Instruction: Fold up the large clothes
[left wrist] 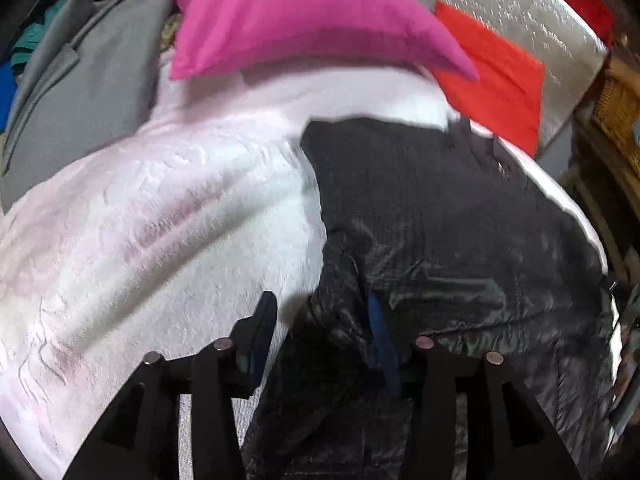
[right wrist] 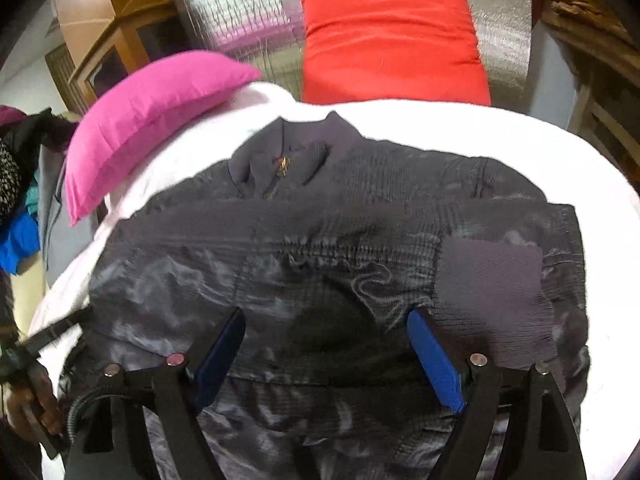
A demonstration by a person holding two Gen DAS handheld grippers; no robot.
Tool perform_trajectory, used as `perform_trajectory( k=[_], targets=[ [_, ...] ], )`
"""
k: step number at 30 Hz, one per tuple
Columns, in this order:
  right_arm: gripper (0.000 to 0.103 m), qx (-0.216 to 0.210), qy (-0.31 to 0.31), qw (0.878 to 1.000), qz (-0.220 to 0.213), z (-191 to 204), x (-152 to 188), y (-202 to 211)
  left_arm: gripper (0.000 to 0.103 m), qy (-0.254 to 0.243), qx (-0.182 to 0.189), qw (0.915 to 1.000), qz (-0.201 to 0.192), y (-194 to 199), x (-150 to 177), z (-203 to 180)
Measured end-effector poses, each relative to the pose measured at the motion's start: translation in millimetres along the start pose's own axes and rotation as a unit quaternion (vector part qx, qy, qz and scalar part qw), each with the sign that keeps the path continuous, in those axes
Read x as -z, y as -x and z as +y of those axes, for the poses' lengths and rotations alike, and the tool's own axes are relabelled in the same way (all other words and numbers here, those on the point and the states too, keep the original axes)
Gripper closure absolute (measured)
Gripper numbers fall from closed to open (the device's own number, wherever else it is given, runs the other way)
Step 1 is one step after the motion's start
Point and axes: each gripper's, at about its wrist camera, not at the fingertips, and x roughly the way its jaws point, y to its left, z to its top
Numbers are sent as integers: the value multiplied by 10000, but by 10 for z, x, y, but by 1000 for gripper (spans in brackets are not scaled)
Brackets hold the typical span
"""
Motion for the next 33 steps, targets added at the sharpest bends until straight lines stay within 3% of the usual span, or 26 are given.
perform_trajectory(
  k=[2, 7, 9, 11, 15, 16, 17, 18, 21, 22, 24, 27, 30, 33],
  targets=[
    [17, -30, 151, 9999, -67, 111, -21, 76, 71, 141, 94, 9999, -5, 33, -3, 17],
    [17, -187, 398, 9989, -161, 359, -39, 180, 70, 253, 279, 9992, -145, 193, -33, 49],
    [17, -242, 477, 9985, -125, 437, -40, 159, 65, 368, 360, 9984, -227, 249, -115, 111],
    [17, -282, 470, 9985, -70, 470, -9, 114, 42, 383, 366, 9982, -285, 251, -273, 137],
    [17, -333, 509, 9980, 149, 461, 83, -67, 43, 479, 482, 9976, 129, -81, -603, 133],
    [17, -329, 492, 9980, 244, 438, 111, -131, 58, 477, 568, 9970, 206, -156, -644, 124],
    [17, -325, 470, 9978, 336, 403, 145, -201, 90, 410, 590, 9969, 313, -248, -691, 96],
    [17, -332, 465, 9976, 383, 374, 168, -241, 91, 336, 483, 9973, 432, -325, -740, 67],
    [17, -428, 550, 9969, 363, 312, 231, -276, 94, 106, 171, 9996, 185, -357, -825, 21],
    [17, -463, 556, 9968, 354, 303, 240, -281, 94, 111, 116, 9994, 306, -433, -815, 36],
    [17, -496, 569, 9965, 349, 289, 255, -300, 94, 73, 18, 9993, 367, -509, -747, 37],
    [17, -480, 564, 9968, 315, 285, 258, -286, 86, -56, -306, 9995, -23, -362, -672, -52],
    [17, -627, 249, 9975, 192, 208, 231, -123, 62, -26, -606, 9974, -393, -88, -581, -112],
    [17, -554, 101, 9983, -144, 80, 199, 89, 57, -348, -554, 9950, -761, 179, -441, -260]
  ],
)
